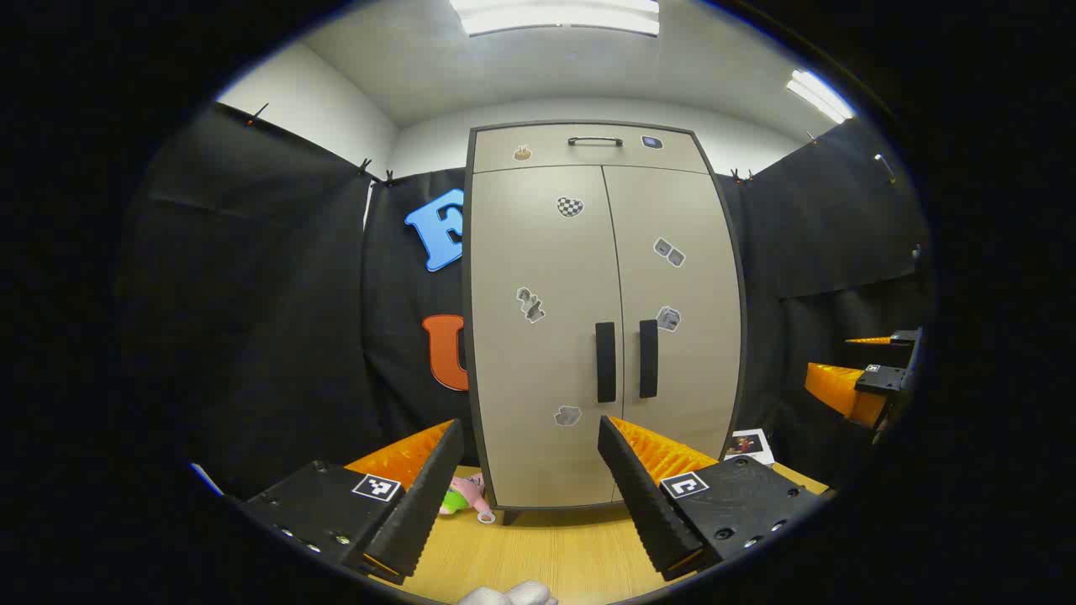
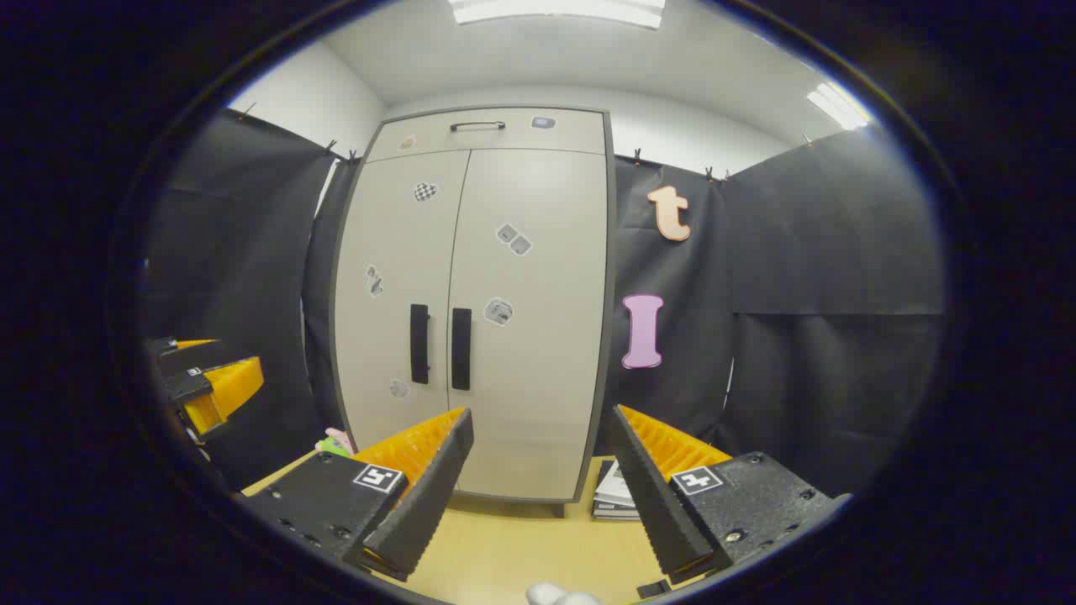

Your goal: Open the right door of the double-door shoe cabinet with the right hand, and open the left door with the left hand.

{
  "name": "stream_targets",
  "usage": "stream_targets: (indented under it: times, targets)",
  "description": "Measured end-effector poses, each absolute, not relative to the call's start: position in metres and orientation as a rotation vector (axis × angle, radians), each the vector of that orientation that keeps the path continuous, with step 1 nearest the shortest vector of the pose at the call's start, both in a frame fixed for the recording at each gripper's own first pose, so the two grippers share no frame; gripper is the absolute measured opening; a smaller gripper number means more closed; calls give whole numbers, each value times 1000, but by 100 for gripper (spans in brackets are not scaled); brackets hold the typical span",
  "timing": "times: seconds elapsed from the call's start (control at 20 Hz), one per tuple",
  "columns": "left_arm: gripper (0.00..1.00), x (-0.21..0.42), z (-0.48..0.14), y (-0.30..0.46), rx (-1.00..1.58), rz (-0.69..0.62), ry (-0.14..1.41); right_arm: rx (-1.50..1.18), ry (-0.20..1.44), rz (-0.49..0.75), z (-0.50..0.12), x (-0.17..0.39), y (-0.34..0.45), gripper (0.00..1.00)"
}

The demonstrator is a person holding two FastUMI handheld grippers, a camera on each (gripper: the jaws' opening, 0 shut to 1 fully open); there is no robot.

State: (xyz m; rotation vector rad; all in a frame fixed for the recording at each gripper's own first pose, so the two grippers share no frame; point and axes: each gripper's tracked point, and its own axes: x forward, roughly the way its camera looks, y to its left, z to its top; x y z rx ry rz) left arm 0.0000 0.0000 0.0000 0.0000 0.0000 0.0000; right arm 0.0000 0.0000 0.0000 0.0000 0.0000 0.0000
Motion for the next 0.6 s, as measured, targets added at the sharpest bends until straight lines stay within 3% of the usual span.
stream_targets:
  times: [0.6]
  targets:
    - [96,-1,1,-3,4,5,-1,-8,9,25,-5,12,5,100]
